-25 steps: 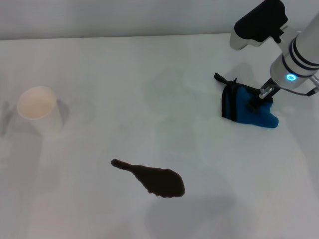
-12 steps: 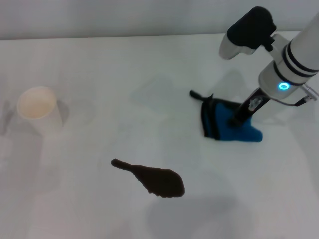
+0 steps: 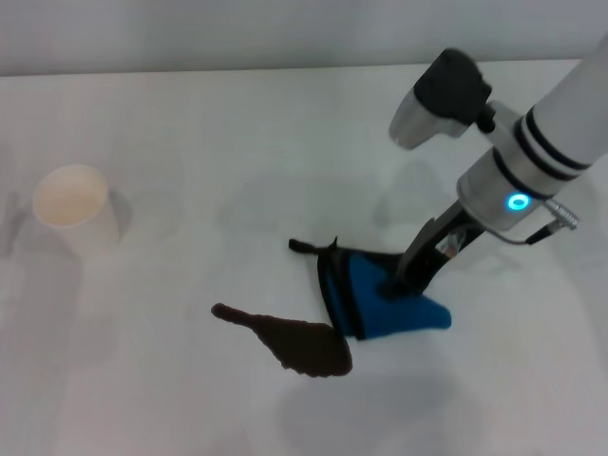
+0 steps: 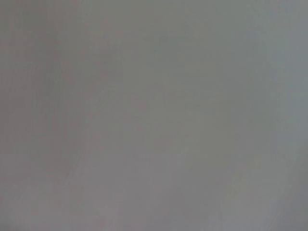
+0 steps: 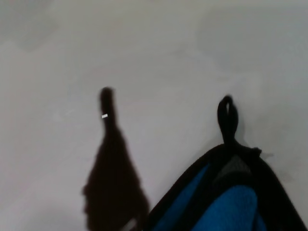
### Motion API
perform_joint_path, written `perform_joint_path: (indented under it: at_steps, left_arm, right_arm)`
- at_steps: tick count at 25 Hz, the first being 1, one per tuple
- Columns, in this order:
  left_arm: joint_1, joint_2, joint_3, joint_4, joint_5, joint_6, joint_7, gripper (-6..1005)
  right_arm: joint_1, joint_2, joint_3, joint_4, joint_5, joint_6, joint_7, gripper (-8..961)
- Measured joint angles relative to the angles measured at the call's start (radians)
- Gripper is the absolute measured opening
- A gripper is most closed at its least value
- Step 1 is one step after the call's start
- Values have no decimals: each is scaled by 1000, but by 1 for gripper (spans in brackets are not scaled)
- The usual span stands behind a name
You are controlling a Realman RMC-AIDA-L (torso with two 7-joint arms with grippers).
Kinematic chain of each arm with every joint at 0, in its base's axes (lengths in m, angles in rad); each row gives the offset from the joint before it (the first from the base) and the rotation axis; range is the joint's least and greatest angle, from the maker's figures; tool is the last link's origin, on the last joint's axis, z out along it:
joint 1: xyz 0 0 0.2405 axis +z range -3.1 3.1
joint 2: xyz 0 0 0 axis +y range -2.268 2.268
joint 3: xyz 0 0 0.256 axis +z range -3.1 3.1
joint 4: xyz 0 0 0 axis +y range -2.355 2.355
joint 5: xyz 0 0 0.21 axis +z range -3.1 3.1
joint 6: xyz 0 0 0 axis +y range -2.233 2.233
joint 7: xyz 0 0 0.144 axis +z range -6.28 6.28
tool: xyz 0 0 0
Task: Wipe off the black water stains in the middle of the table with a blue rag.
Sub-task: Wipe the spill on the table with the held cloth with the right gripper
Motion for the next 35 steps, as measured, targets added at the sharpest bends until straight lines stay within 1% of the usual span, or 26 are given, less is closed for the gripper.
perform_joint_path:
  at_steps: [5, 11, 14, 23, 30, 35]
  left_arm:
    - [-4, 0, 2, 0, 0, 0, 0, 875]
    - [-8, 0, 3, 0, 0, 1, 0, 875]
    - [-8, 0, 4, 0, 0, 1, 0, 875]
    - [-8, 0, 4, 0, 0, 2, 0, 876]
    - [-6, 0, 4, 0, 2, 2, 0, 876]
    - [-8, 0, 4, 0, 3, 2, 0, 876]
  right_arm:
    - [-16, 0, -78, 1, 58, 24, -6, 87]
    - [-41, 1, -106, 3, 128, 77, -41, 87]
    - [-54, 3, -136, 3, 174, 76, -52, 87]
    - [-77, 6, -259, 4, 289, -60, -56, 87]
    - [-108, 7, -288, -3, 374, -152, -102, 86]
    - [-109, 7, -319, 2, 425, -218, -128, 86]
